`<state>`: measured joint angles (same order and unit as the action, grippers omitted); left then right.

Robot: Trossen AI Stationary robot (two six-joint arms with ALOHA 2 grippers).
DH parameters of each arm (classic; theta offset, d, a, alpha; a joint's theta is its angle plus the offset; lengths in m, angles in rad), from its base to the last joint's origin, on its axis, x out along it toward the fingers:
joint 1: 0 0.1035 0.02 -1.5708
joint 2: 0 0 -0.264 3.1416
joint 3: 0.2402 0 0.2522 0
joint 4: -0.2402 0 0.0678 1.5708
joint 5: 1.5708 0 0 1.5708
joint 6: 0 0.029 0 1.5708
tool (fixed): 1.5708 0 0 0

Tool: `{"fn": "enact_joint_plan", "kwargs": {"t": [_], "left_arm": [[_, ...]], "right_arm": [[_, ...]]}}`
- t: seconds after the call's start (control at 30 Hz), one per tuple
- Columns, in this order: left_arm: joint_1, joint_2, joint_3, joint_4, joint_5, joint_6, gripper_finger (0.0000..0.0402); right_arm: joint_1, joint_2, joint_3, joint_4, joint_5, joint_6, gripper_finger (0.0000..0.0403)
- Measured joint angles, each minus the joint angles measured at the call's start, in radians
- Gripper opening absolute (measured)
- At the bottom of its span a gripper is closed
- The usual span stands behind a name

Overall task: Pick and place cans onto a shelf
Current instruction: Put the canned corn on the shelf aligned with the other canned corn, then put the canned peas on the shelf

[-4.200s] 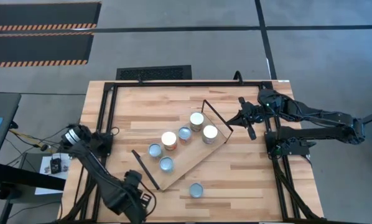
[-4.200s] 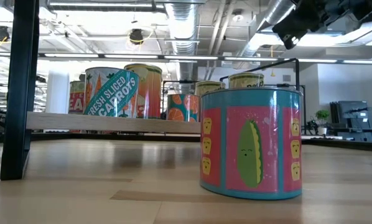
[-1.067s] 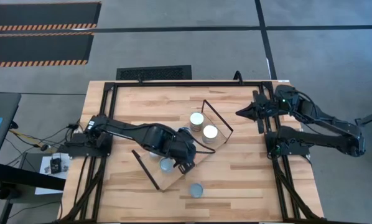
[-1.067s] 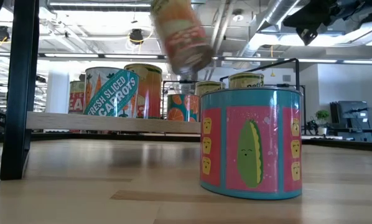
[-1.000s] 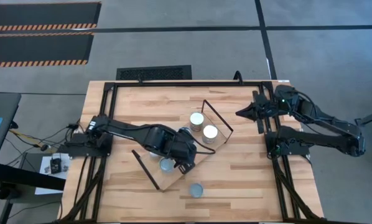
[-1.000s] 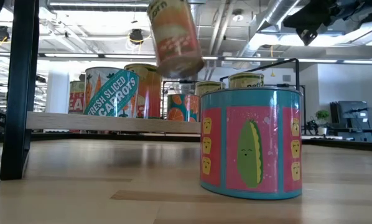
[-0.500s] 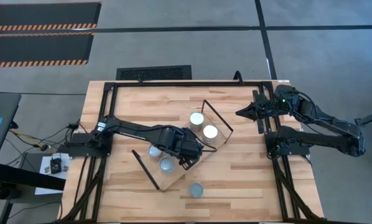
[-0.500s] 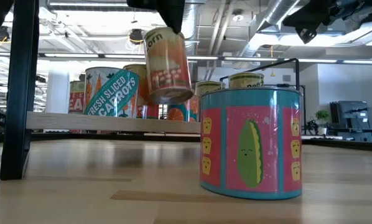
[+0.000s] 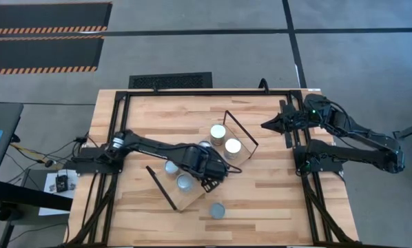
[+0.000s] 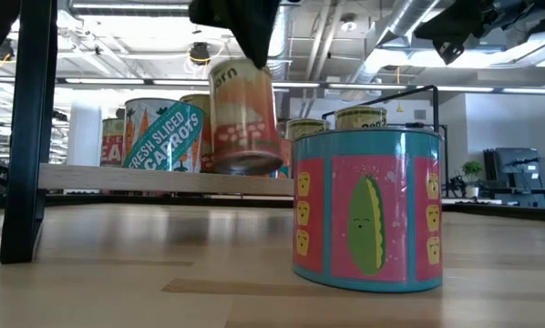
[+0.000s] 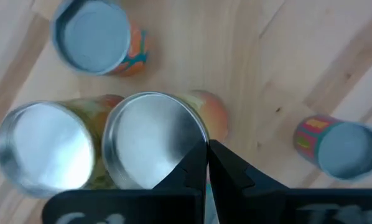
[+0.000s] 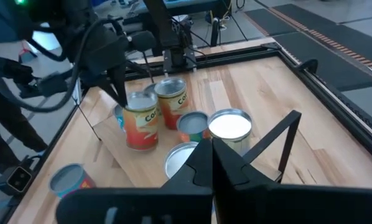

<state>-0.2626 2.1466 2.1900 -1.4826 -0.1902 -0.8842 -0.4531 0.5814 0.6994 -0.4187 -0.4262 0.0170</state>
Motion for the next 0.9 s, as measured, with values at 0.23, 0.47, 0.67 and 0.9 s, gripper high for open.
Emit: {"fn": "enact_joint_plan", "kwargs": {"t": [0.23, 0.47, 0.67, 0.9], "left_arm": [[0.0, 0.005, 0.008, -0.02, -0.005, -0.004, 0.0], [0.0, 0.006, 0.007, -0.013, 0.024, -0.004, 0.0013], [0.0, 0.006, 0.007, -0.015, 0.027, -0.005, 0.004], [0.0, 0.008, 0.007, -0.02, 0.024, 0.003, 0.0052]], "right_arm": [[0.0, 0.001, 0.0, -0.004, 0.0, -0.002, 0.0008], [0.0, 0.001, 0.0, -0.007, 0.0, -0.002, 0.0008], [0.0, 0.001, 0.0, -0.007, 0.0, -0.001, 0.0008], [0.0, 0.0, 0.0, -0.008, 0.0, -0.001, 0.0008]]}}
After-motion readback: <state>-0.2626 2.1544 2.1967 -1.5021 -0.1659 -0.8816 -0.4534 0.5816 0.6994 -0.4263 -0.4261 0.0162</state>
